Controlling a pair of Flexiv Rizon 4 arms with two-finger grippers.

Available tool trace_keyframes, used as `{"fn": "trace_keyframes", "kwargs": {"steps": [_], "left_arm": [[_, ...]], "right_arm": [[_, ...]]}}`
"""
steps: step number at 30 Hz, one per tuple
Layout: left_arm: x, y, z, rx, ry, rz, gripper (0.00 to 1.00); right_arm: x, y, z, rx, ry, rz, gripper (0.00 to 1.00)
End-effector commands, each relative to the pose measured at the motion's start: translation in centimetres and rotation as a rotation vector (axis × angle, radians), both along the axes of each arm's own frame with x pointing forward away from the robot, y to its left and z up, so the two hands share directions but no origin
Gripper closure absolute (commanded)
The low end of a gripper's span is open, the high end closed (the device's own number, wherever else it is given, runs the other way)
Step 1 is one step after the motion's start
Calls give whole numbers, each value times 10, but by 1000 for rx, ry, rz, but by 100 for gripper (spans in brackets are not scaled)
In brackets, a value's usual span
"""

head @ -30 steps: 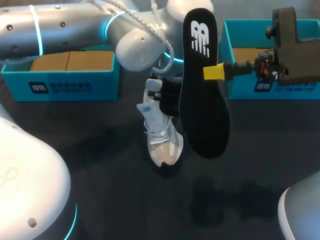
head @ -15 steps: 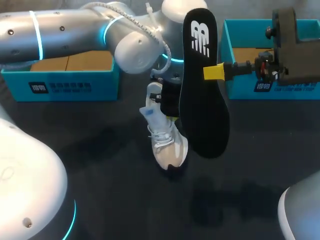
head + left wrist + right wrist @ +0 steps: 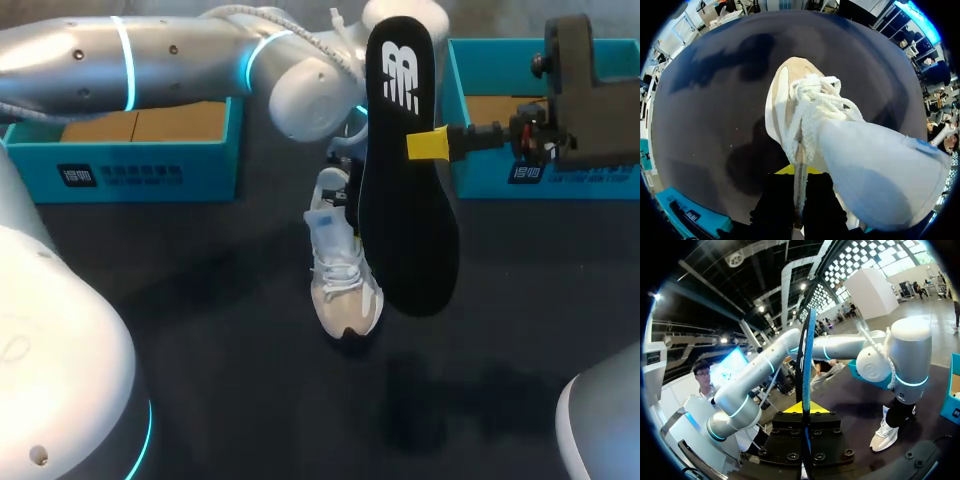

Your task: Take the shoe out of the shoebox, open the shoe tongue, remove and reinsert the insole, then place the shoe into the shoebox

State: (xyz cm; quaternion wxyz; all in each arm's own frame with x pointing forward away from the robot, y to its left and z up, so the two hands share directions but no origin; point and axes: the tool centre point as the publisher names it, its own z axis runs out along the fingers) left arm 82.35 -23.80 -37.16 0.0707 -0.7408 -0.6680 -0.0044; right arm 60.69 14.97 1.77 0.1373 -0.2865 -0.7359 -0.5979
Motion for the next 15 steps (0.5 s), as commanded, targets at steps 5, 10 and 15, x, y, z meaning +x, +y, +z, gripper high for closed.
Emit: {"fn": "trace_keyframes", "kwargs": {"steps": [5, 10, 15], "left_arm": [[13, -30, -23, 31, 89, 57, 100], [12, -29, -25, 25, 112, 66, 61], [11, -27, -13, -32, 133, 95, 0]], "right_arm": [[2, 3, 0, -2, 2, 1, 100], [2, 3, 0, -2, 2, 1, 100], [2, 3, 0, -2, 2, 1, 100]]}}
